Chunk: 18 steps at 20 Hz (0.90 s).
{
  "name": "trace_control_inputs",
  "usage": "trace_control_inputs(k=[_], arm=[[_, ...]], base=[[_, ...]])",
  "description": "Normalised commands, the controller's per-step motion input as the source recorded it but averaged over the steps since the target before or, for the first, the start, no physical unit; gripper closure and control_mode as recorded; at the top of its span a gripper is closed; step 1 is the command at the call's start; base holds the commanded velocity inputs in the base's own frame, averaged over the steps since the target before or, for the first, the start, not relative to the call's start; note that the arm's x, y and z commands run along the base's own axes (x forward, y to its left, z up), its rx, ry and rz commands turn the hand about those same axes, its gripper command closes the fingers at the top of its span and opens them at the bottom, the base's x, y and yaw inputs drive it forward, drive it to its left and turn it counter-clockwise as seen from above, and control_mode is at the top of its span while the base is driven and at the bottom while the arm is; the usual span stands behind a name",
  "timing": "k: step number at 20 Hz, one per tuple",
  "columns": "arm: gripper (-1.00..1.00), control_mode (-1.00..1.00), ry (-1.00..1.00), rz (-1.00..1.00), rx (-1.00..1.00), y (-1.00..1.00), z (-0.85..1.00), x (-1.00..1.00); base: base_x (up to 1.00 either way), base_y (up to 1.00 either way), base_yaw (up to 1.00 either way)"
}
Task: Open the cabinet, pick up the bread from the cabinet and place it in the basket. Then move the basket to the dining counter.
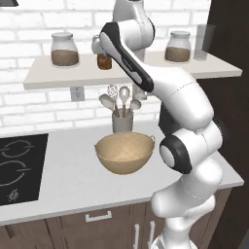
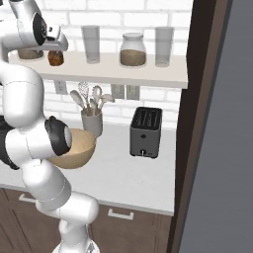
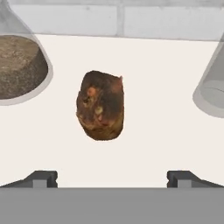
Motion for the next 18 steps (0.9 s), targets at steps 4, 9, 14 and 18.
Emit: trace_control_inputs(k=[4, 9, 14, 18], arm=[[-1.0, -1.0, -0.04, 0.0, 0.0, 0.08, -0.01, 0.4], [-1.0, -1.0, -0.2, 0.0, 0.02, 0.15, -0.36, 0.11], [-1.0, -1.0, -0.19, 0.0, 0.1, 0.08, -0.39, 0.07], [-1.0, -1.0, 0.0, 0.02, 0.09, -0.04, -0.08, 0.42]], base=[[0.0, 0.0, 0.0], [0.0, 0.0, 0.0], [0.0, 0.0, 0.0], [0.0, 0.0, 0.0]])
